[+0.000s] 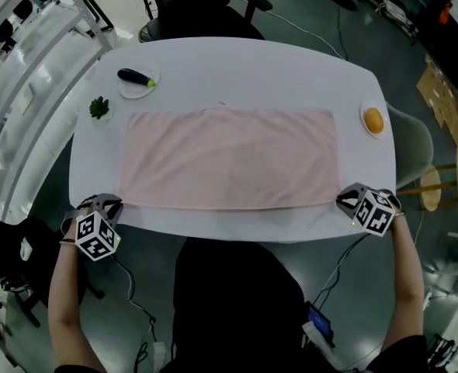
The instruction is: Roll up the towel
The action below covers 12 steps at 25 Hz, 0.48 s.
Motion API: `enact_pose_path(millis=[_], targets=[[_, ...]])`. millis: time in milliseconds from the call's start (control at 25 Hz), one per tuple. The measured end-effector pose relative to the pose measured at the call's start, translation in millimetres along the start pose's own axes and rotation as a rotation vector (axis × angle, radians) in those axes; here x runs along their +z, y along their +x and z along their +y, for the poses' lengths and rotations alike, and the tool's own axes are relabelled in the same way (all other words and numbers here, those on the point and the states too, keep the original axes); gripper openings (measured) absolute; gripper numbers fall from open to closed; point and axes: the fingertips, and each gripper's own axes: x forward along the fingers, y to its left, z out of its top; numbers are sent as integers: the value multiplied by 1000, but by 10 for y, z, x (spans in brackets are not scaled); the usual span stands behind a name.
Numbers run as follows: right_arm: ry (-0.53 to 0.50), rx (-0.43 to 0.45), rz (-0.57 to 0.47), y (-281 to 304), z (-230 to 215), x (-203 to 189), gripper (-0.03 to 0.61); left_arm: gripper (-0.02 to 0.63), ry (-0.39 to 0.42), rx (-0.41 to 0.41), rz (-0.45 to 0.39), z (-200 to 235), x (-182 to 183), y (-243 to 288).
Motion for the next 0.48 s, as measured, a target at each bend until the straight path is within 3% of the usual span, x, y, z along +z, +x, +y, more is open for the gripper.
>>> enact_pose_path(millis=[200, 480], targets=[[127, 102, -65, -140, -274, 116, 44, 20, -89, -44, -45, 209, 29, -8], [174, 69, -43, -66, -717, 170, 44, 20, -149, -55, -48, 524, 83, 123]])
